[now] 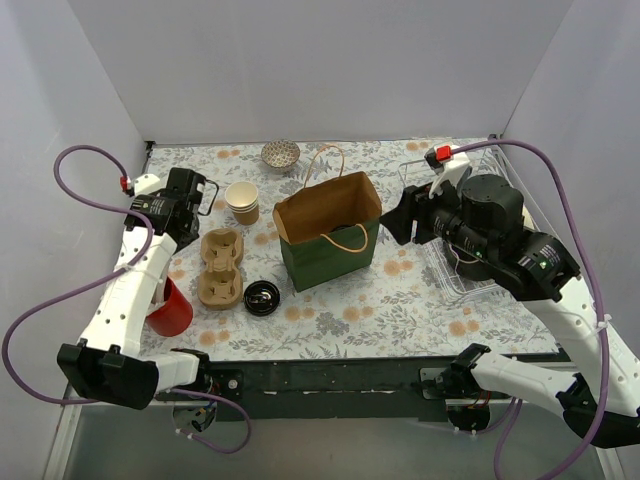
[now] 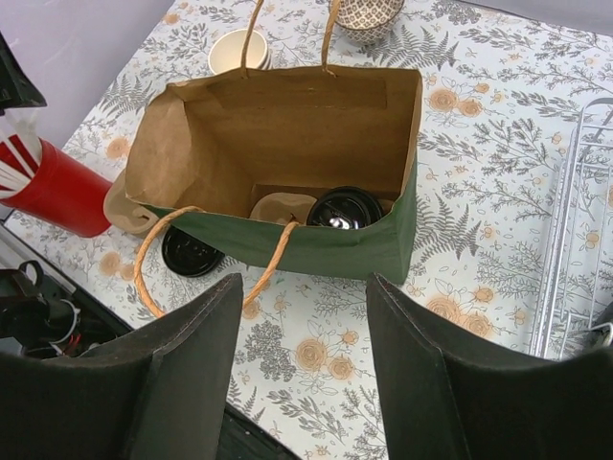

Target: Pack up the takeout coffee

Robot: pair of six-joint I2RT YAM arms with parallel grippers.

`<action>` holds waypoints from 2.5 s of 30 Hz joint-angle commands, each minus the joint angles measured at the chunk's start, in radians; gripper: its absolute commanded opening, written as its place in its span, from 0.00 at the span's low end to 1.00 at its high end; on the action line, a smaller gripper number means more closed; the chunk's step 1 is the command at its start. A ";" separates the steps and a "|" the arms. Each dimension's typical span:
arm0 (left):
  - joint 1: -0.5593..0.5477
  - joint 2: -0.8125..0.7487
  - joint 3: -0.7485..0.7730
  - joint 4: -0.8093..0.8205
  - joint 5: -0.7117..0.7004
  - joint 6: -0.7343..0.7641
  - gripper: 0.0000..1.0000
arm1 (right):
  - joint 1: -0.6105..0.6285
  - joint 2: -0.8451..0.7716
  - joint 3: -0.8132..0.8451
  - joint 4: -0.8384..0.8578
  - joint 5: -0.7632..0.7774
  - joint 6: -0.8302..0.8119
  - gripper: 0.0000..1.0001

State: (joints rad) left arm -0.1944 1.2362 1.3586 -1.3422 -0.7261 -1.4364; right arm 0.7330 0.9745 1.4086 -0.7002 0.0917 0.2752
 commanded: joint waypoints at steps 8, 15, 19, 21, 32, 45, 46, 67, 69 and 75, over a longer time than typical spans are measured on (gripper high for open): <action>0.038 -0.075 0.036 -0.043 0.154 0.087 0.49 | -0.004 -0.086 -0.120 0.130 0.028 -0.027 0.62; 0.041 -0.116 -0.081 -0.043 0.146 0.038 0.49 | -0.004 -0.080 -0.122 0.113 0.026 -0.085 0.62; 0.039 -0.122 -0.092 -0.041 0.137 0.030 0.48 | -0.004 -0.074 -0.123 0.113 0.014 -0.094 0.62; 0.039 -0.126 -0.058 -0.041 0.133 0.036 0.47 | -0.004 -0.068 -0.125 0.119 0.003 -0.097 0.61; 0.039 -0.133 -0.130 -0.041 0.139 0.002 0.45 | -0.004 -0.043 -0.109 0.125 -0.017 -0.093 0.61; 0.039 -0.060 -0.099 -0.041 0.070 -0.044 0.39 | -0.004 -0.071 -0.120 0.105 -0.014 -0.047 0.61; 0.039 -0.058 -0.102 -0.040 0.067 -0.045 0.39 | -0.004 -0.074 -0.123 0.105 -0.014 -0.045 0.60; 0.039 -0.070 -0.003 -0.040 0.076 0.017 0.05 | -0.004 -0.102 -0.125 0.073 -0.017 -0.021 0.59; 0.039 -0.064 0.040 -0.040 0.065 0.045 0.01 | -0.004 -0.102 -0.123 0.073 -0.020 -0.022 0.59; 0.039 -0.080 0.092 -0.041 0.043 0.099 0.00 | -0.004 -0.086 -0.088 0.053 -0.024 -0.039 0.59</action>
State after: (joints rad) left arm -0.1596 1.1896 1.4082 -1.3537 -0.6502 -1.3849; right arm 0.7330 0.8894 1.2774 -0.6495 0.0746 0.2398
